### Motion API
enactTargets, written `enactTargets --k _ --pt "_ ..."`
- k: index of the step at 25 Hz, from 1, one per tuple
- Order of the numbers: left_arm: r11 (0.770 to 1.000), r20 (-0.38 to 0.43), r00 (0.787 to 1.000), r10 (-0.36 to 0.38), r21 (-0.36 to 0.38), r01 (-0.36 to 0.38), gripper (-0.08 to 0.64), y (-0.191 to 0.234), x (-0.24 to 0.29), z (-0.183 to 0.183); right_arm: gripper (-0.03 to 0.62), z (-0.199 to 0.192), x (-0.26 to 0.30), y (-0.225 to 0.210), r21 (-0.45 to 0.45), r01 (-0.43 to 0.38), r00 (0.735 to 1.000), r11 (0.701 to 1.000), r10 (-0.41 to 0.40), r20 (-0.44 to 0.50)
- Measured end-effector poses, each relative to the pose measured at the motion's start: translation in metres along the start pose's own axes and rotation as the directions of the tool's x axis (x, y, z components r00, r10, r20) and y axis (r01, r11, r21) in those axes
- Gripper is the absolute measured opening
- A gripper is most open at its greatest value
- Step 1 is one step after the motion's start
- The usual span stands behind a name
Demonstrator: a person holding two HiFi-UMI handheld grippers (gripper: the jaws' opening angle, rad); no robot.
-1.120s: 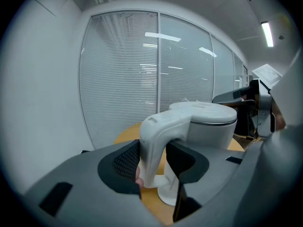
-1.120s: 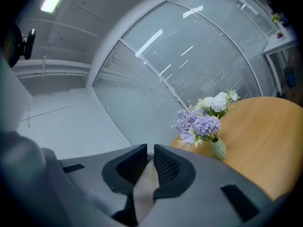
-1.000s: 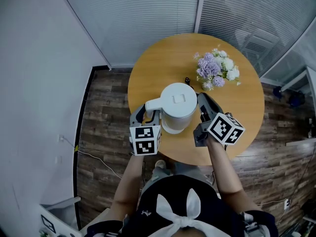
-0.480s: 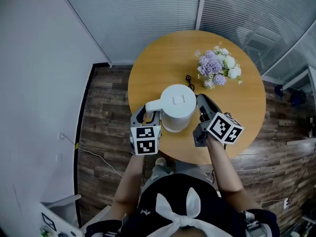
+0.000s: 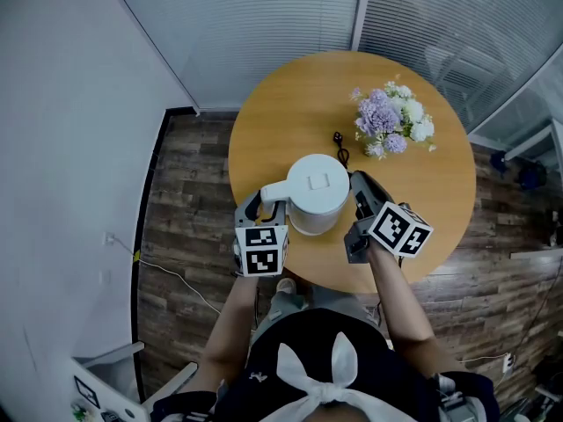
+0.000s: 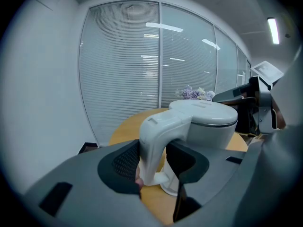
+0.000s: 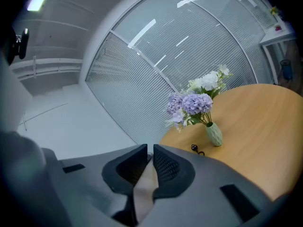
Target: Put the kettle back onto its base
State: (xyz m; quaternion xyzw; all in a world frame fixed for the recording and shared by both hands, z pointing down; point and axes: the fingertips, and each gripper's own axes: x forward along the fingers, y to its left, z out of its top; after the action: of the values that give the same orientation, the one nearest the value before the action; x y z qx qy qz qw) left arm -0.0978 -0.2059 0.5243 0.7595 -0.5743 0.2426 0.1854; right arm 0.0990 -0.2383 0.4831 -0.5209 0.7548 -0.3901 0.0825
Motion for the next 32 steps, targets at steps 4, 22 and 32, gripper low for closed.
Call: enactTargets --k 4,22,32 --pt "1.0 -0.009 1.0 0.0 -0.005 0.0 0.187 0.0 0.001 -0.004 0.048 -0.003 0.001 -0.003 0.006 0.001 1.0 1.0 -0.001 -0.01" --pt "1.0 -0.049 0.999 0.009 0.004 -0.008 0.189 0.001 0.008 -0.022 0.043 -0.019 0.008 -0.016 0.013 0.017 0.999 1.0 -0.016 -0.046" --pt "1.0 -0.046 0.999 0.013 0.012 -0.013 0.189 0.002 0.009 -0.024 0.043 -0.021 0.008 -0.015 0.012 0.016 0.999 1.0 -0.015 -0.05"
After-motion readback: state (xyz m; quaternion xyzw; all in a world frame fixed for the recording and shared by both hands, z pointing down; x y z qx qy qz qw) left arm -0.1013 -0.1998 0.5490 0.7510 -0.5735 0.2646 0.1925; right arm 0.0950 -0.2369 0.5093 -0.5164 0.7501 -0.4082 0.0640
